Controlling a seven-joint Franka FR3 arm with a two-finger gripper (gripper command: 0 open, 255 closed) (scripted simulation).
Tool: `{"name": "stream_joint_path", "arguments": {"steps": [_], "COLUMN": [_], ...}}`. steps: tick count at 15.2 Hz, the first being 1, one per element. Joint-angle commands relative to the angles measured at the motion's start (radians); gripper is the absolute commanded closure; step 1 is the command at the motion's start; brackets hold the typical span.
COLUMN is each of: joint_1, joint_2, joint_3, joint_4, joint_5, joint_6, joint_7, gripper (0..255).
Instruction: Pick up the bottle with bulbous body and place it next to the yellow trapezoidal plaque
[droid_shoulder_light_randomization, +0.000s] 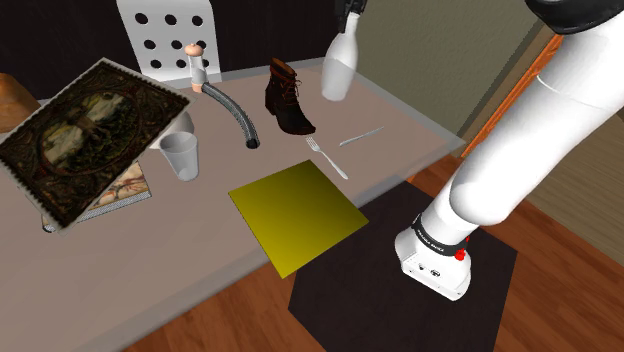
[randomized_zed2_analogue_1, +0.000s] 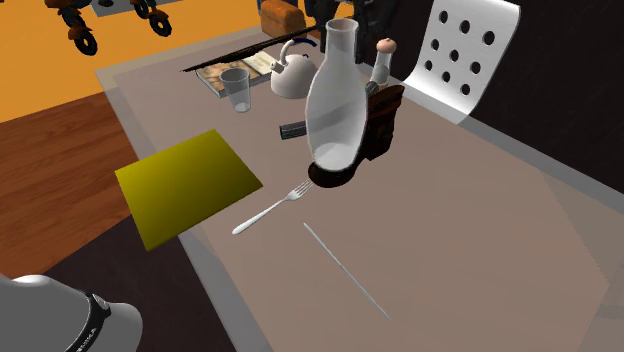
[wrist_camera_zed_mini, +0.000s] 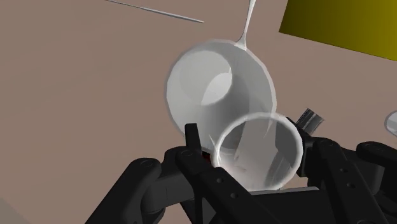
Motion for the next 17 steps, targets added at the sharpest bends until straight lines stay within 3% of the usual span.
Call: {"name": "stream_joint_path", "arguments": {"steps": [1,10,17], "joint_1": [0.02,0.108,0.176], "joint_2": [-0.015,-0.016,0.065], "joint_3": [0.021,0.116,0.184], "joint_4": [0.026,0.195,0.434], "joint_5": [-0.003,0.005,0.021], "joint_6": [-0.042,-0.213,-0.374], "joint_7": [0.042,0.221,0.361], "gripper": [255,255,255]}}
